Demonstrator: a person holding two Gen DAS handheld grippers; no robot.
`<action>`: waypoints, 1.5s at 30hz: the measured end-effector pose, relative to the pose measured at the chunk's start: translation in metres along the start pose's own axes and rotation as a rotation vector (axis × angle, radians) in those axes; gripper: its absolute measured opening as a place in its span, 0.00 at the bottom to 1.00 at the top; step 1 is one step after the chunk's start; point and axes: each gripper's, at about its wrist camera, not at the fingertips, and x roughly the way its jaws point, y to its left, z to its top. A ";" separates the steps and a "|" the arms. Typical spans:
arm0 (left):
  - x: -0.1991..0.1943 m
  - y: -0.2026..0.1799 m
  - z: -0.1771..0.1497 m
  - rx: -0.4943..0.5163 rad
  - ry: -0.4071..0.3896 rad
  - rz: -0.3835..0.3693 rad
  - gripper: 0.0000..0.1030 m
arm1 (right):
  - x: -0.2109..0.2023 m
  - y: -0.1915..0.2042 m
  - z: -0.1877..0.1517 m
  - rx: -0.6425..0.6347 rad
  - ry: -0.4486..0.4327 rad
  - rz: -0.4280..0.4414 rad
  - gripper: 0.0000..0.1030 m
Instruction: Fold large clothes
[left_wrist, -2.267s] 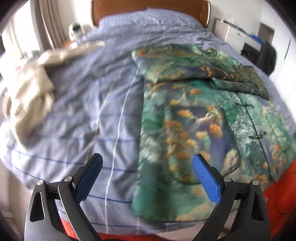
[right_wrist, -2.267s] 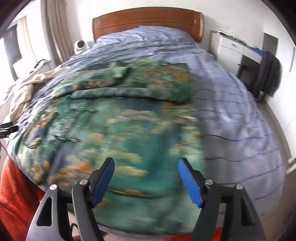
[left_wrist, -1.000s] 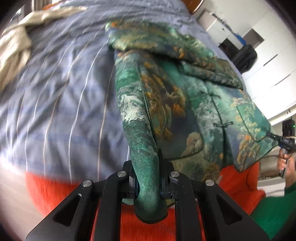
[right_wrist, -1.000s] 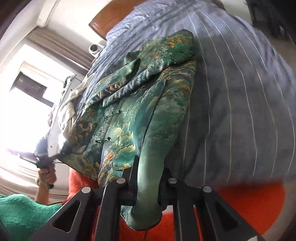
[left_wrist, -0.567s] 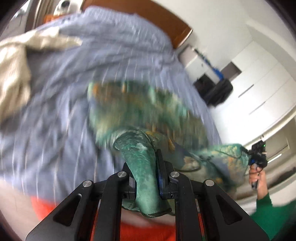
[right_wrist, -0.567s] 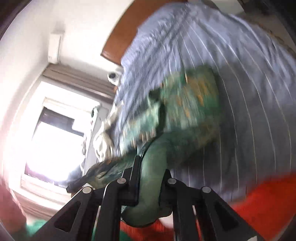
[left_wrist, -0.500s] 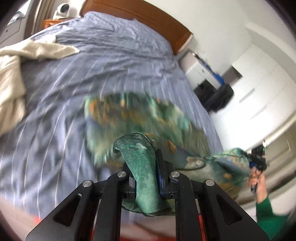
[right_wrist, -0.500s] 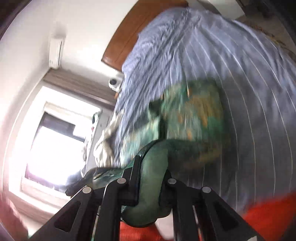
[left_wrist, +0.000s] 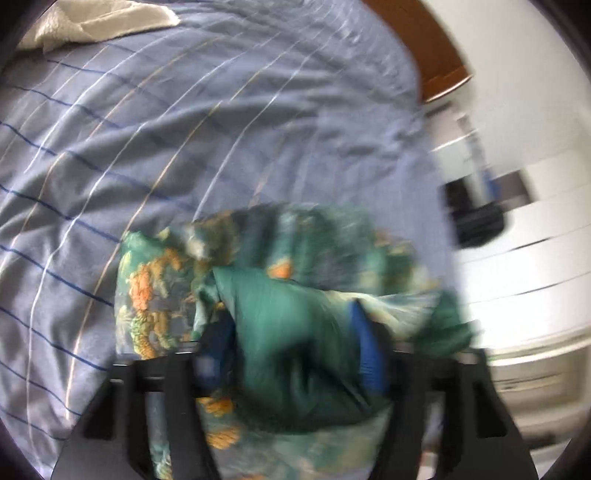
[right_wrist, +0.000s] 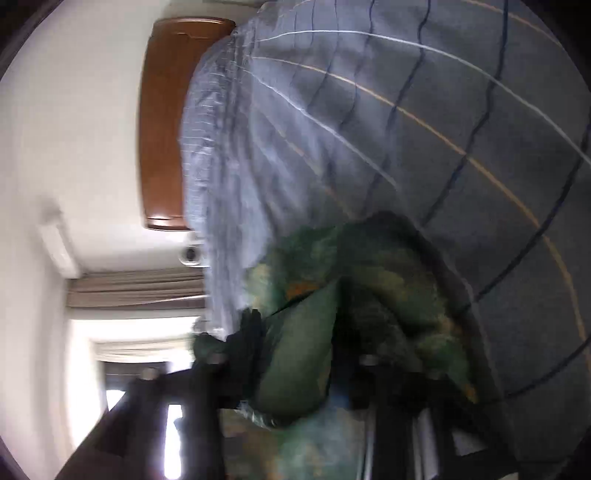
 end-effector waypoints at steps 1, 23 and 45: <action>-0.016 0.001 0.003 0.007 -0.048 -0.006 0.96 | -0.006 0.005 0.003 -0.009 0.003 0.034 0.73; 0.006 -0.044 -0.001 0.264 -0.374 0.414 0.11 | 0.029 0.182 -0.069 -1.165 -0.251 -0.718 0.12; 0.108 0.028 -0.026 0.292 -0.388 0.514 0.18 | 0.081 0.052 -0.027 -0.957 -0.178 -0.737 0.14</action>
